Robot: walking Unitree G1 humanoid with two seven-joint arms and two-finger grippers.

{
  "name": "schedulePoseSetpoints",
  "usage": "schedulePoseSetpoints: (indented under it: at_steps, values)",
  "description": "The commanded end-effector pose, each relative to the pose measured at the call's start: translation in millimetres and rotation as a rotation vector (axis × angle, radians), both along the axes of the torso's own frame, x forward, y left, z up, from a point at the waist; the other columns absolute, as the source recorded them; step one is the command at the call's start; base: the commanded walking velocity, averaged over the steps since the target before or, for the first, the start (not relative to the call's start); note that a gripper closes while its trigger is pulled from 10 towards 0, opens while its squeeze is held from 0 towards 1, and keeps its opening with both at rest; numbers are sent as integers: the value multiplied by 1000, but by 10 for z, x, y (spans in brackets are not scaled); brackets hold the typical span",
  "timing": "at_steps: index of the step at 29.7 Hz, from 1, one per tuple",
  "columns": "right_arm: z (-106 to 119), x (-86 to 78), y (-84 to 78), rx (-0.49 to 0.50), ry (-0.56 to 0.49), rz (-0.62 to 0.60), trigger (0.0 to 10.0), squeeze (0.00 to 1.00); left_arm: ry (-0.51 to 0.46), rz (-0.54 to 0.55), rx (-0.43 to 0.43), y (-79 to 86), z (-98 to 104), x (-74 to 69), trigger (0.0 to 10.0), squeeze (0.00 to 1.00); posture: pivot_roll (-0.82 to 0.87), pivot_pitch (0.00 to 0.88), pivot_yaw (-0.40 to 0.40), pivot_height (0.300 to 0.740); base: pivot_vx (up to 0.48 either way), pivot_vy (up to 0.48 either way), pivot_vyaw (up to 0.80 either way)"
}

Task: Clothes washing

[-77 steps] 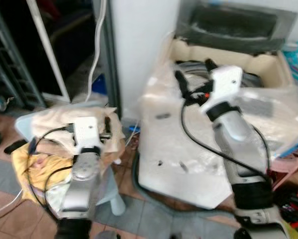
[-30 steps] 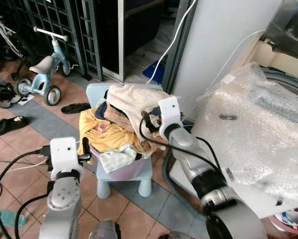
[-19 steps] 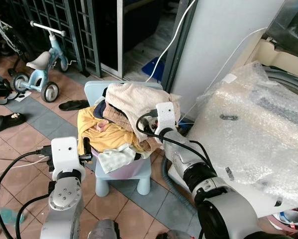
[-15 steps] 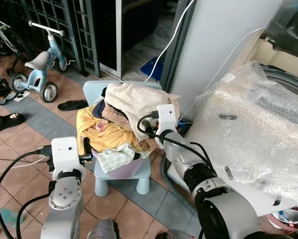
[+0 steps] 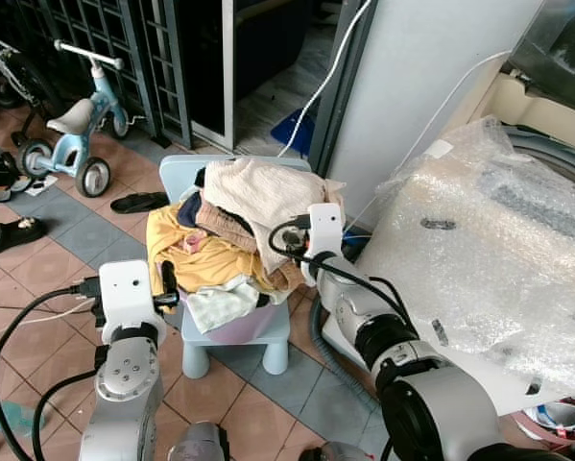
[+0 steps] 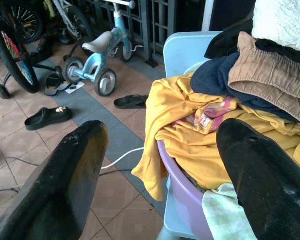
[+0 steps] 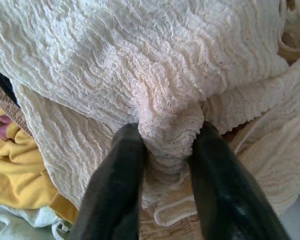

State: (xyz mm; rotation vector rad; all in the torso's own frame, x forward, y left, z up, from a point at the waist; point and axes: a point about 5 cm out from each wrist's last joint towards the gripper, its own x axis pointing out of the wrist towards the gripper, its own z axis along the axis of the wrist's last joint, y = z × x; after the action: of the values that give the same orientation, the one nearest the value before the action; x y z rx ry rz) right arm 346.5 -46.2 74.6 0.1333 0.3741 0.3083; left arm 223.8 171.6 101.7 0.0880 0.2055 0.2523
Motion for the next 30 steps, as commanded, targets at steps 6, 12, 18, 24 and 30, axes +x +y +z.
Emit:
schedulePoseSetpoints:
  at_steps: [6, 12, 18, 24, 30]
  values:
    - [108, 35, 88, 64, -36, 11, 0, 0, 8, -3, -5, -23, -13, 19, 10000, 0, 116, 72, -106, 740, 0, 0, 0]
    - [143, 50, 86, 90, -59, 9, 0, 0, 6, -8, -2, -29, -21, 52, 10000, 0, 110, 61, -98, 740, 0, 0, 0]
    - [337, 128, 62, 120, -165, 18, 0, 0, -21, -41, -23, -49, 2, 150, 10000, 0, 94, 7, -91, 740, 0, 0, 0]
    - [715, 131, -217, 22, -475, 55, 0, 0, -50, -39, -28, -67, 26, 284, 10000, 0, 62, 0, -80, 740, 0, 0, 0]
    - [1121, -39, -619, -8, -730, -41, 0, 0, -62, -81, -36, -136, 5, 399, 10000, 0, 15, 0, -53, 740, 0, 0, 0]
